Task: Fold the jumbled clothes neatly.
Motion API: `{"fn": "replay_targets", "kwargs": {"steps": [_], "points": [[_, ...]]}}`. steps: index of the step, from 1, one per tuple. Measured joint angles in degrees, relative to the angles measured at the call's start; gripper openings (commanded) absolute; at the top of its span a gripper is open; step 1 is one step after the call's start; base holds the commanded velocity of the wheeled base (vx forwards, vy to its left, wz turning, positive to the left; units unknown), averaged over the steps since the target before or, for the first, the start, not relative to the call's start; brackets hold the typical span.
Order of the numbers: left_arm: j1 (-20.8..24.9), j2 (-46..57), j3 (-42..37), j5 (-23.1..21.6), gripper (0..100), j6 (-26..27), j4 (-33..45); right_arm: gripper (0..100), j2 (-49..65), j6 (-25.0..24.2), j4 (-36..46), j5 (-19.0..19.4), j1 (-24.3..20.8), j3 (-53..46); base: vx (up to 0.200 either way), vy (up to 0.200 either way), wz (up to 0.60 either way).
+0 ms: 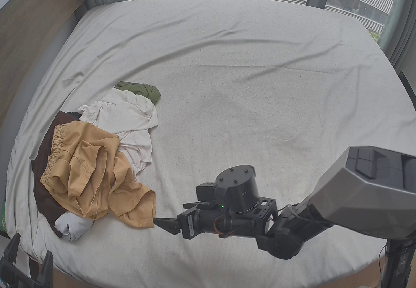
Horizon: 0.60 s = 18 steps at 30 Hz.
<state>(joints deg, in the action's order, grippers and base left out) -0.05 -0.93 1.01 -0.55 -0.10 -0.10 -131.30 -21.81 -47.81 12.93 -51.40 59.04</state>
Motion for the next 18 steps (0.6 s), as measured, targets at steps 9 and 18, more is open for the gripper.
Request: {"fn": "replay_targets", "kwargs": {"steps": [9, 18], "points": [[-0.02, 0.0, 0.0, 0.01, 100, -0.04, -0.04, 100, -5.61, -2.08, 1.23, -1.28, -3.21, 5.38, 0.0, 0.0, 0.0], [-0.02, 0.0, 0.0, 0.01, 100, -0.11, -0.04, 100, -8.86, -4.0, 7.14, -3.39, -4.44, 11.17, 0.0, 0.0, 0.0]]}}
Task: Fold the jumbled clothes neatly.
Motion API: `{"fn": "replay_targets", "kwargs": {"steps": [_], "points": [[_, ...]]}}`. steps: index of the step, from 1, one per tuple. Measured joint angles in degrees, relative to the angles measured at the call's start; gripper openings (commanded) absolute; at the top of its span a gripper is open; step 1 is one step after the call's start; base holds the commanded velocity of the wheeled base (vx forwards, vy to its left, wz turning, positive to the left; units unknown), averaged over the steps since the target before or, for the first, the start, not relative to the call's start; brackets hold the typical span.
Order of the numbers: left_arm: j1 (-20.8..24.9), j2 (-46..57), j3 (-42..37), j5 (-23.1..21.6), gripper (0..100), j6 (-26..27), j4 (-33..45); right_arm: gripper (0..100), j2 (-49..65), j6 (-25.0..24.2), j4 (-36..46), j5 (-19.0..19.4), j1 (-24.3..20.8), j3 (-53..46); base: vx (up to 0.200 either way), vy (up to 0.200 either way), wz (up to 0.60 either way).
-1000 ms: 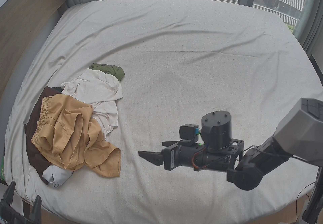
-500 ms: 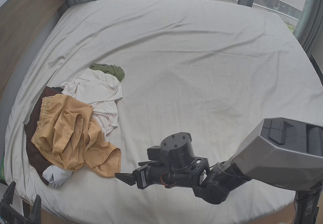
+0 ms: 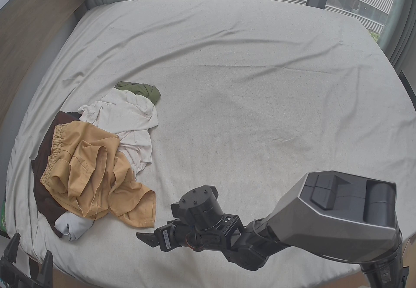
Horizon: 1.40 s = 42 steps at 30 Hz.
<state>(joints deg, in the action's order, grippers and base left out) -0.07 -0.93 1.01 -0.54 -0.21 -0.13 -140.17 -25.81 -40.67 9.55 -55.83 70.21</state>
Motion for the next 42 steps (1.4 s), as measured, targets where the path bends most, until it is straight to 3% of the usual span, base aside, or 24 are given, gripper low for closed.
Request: {"fn": "replay_targets", "kwargs": {"steps": [7, 12, 20, 21, 42], "points": [[-0.02, 0.0, 0.0, 0.02, 100, -0.01, -0.02, 100, -2.74, -1.52, 5.14, -1.94, -1.16, 7.41, 0.0, 0.0, 0.0], [0.02, 0.0, 0.0, 0.0, 100, -0.15, -0.02, 100, -6.02, -3.78, 8.51, -5.36, -1.94, 13.95, 0.0, 0.0, 0.0], [0.0, 0.0, 0.0, 0.1, 100, -0.28, -0.02, 100, -10.36, -4.75, 9.67, -8.57, -2.71, 19.63, 0.0, 0.0, 0.0], [0.0, 0.0, 0.0, 0.11, 100, -0.28, -0.02, 0, -10.85, -4.88, 9.67, -8.9, -2.73, 20.2, 0.0, 0.0, 0.0], [0.02, 0.0, 0.0, 0.1, 100, -0.39, -0.02, 0, -12.64, -9.08, 9.56, -15.13, -1.83, 21.44, 0.0, 0.0, 0.0]]}}
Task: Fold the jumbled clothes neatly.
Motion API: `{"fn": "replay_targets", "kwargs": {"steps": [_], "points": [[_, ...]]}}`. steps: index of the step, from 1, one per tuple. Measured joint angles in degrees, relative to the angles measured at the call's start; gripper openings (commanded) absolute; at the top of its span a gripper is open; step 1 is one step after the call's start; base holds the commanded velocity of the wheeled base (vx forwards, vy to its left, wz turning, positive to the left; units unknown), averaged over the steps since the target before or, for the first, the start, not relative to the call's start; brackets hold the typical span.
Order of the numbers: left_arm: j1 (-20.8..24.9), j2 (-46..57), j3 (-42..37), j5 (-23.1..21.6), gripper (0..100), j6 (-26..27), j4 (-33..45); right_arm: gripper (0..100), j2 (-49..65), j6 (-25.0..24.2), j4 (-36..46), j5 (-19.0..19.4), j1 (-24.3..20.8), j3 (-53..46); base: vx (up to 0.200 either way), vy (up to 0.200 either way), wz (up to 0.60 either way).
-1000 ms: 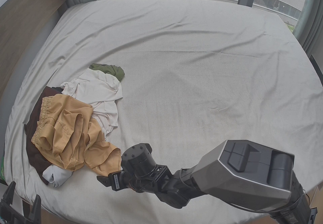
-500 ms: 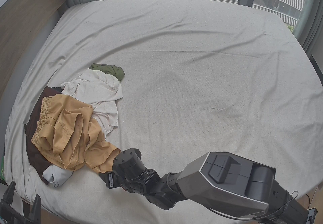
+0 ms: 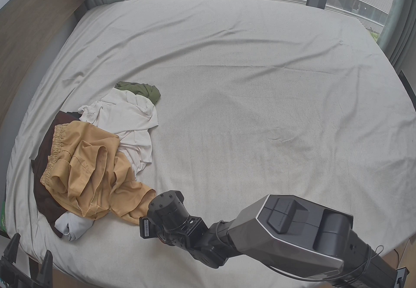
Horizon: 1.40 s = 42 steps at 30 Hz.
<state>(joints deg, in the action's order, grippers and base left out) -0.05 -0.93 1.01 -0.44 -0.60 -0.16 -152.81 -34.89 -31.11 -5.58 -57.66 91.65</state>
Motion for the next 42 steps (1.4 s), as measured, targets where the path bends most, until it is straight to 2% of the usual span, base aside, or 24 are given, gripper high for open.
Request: {"fn": "replay_targets", "kwargs": {"steps": [13, 30, 42], "points": [[-0.02, 0.0, 0.0, 0.0, 100, 0.0, 0.0, 0, 5.95, -0.33, -0.01, -1.06, 0.94, -10.59, 0.0, 0.0, 0.0], [0.0, 0.0, 0.0, 0.0, 100, 0.05, 0.0, 0, 19.65, 0.02, 0.05, -1.01, 6.95, -26.42, 0.0, 0.0, 0.0], [-0.05, 0.0, 0.0, 0.0, 100, 0.16, 0.0, 0, 24.55, 0.4, -0.12, -0.99, 9.02, -35.15, 0.0, 0.0, 0.0]]}}
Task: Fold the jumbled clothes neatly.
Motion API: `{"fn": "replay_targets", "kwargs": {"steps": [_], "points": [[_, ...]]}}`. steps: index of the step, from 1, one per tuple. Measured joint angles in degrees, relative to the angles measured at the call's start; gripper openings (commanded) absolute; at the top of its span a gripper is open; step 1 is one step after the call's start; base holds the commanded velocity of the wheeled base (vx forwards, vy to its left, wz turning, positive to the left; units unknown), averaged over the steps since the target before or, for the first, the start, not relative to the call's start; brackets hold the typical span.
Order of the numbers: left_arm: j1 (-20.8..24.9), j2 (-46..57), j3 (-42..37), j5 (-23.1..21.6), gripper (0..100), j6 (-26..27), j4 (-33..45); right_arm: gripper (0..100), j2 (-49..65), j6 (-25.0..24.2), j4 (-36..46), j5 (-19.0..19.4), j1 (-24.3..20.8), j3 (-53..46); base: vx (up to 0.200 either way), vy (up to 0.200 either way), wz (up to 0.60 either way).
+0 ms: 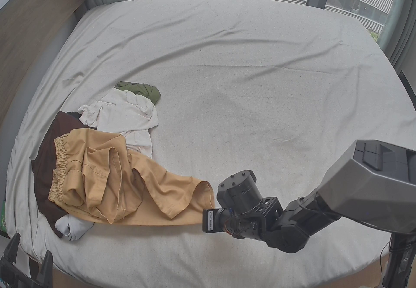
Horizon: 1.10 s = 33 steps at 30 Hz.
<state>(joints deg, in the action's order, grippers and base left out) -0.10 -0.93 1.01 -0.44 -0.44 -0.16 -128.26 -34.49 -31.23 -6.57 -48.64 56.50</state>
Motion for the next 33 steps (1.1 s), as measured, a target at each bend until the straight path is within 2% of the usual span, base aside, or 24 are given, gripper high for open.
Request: {"fn": "replay_targets", "kwargs": {"steps": [8, 23, 33], "points": [[0.02, 0.0, 0.0, 0.0, 100, 0.09, 0.02, 0, 3.51, 0.66, -0.95, -0.16, 2.08, -6.29, 0.0, 0.0, 0.0], [0.05, 0.0, 0.0, -0.05, 100, 0.34, 0.06, 0, 8.46, 4.11, -13.79, -0.02, 6.8, -20.93, 0.0, 0.0, 0.0], [0.02, 0.0, 0.0, -0.05, 100, 0.33, 0.06, 0, 11.25, 4.85, -16.14, 0.44, 10.45, -27.73, 0.0, 0.0, 0.0]]}}
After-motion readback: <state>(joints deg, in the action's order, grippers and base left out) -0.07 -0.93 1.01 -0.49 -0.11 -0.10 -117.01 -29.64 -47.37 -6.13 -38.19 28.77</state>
